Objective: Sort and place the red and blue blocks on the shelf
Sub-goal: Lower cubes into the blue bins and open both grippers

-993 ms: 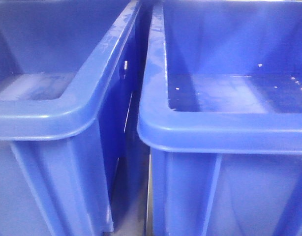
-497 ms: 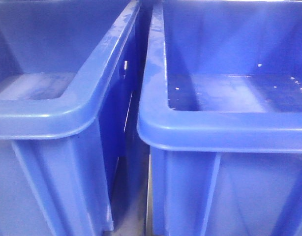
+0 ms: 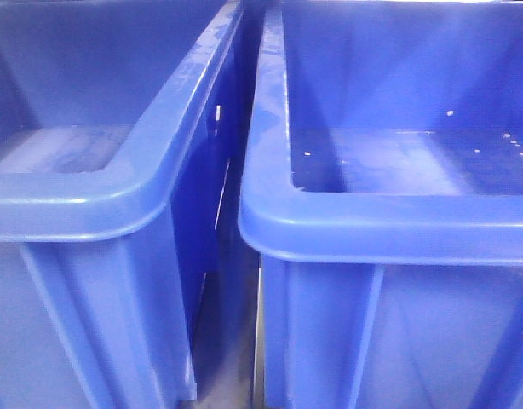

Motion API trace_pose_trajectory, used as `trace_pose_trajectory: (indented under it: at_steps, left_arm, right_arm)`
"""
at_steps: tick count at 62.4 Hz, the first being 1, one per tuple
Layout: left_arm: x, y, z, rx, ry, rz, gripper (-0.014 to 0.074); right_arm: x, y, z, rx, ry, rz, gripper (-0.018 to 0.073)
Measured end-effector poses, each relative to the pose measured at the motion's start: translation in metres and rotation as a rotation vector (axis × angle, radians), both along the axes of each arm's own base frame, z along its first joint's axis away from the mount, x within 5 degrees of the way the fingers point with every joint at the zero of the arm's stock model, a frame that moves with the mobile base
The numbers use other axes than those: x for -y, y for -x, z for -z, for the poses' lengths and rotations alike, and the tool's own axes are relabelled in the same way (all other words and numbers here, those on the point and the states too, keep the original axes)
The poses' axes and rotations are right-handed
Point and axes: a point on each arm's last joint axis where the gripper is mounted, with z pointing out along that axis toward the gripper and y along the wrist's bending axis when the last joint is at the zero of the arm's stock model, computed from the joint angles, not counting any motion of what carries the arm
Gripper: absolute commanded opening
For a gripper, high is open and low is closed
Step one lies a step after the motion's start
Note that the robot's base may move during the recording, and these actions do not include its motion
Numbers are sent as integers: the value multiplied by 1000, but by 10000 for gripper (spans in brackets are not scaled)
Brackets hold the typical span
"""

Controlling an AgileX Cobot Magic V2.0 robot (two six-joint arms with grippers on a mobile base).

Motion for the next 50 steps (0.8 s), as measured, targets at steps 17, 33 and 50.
trace_pose_trajectory:
  at_steps: [17, 33, 50]
  left_arm:
    - [-1, 0, 0, 1, -18, -4, 181]
    - [-3, -1, 2, 3, -95, -23, 113]
    - [-8, 9, 44, 123, -99, -76, 84]
  right_arm:
    - [0, 0, 0, 0, 1, 0, 459]
    - [0, 0, 0, 0, 1, 0, 459]
    - [0, 0, 0, 0, 0, 0, 459]
